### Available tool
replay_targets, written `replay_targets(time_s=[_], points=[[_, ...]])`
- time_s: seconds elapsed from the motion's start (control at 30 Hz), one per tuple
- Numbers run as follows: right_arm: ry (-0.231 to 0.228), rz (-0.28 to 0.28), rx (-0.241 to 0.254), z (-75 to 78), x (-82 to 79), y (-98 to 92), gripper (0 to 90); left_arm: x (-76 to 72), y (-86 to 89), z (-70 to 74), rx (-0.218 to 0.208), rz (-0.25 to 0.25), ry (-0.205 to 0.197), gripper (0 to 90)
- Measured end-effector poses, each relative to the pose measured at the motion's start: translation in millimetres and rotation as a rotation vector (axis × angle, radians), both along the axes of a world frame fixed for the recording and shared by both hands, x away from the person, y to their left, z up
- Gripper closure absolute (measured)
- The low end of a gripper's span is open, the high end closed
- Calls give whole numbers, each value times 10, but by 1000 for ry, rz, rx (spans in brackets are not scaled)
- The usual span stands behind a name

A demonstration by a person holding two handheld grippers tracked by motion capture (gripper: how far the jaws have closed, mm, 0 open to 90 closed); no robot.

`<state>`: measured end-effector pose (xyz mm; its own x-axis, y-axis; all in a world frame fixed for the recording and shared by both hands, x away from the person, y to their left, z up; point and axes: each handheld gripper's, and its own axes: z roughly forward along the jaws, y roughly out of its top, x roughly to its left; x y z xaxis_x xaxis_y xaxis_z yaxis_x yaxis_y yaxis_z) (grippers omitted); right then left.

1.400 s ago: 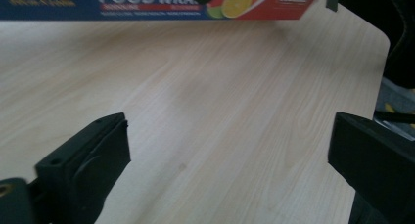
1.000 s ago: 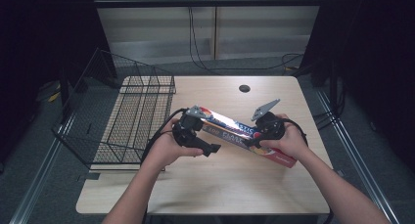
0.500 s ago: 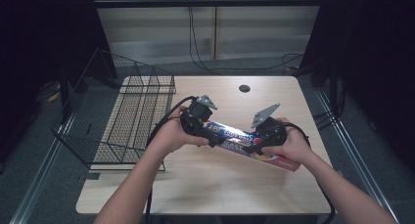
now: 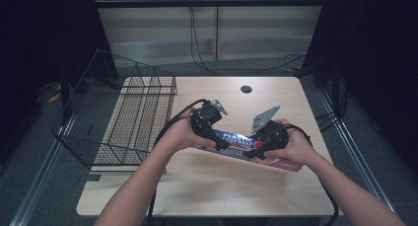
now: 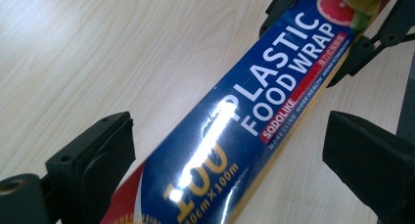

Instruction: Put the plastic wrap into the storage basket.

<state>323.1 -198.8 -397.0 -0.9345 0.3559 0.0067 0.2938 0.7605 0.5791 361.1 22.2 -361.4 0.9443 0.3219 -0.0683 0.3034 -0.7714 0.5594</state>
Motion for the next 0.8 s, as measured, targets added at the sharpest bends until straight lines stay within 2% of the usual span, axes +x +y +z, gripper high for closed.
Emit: replay_targets(time_s=[0.03,0.1,0.13,0.23,0.3,0.4,0.63,0.7,0.77,0.8], points=[[-1,0,6,12,0,-1,449,14,-5,1,2,-15,-3,56],[1,5,9,23,3,-5,449,5,-22,-8,-6,-2,9,56],[-5,21,20,45,4,-10,449,14,-41,-11,10,-19,12,57],[-4,37,15,63,2,-8,449,13,-74,-13,24,-45,6,58],[-7,46,14,66,7,-7,449,7,-104,-22,35,-65,15,62],[-10,58,11,70,2,-5,449,-3,-125,-37,34,-59,20,69],[-14,92,23,105,4,-2,448,-34,-213,-102,69,-127,39,101],[-19,99,33,123,10,-9,447,-55,-231,-117,89,-137,24,131],[-24,116,20,127,15,-8,447,-59,-236,-119,86,-155,44,243],[-22,125,18,125,17,-8,447,-63,-244,-121,98,-174,38,255]])
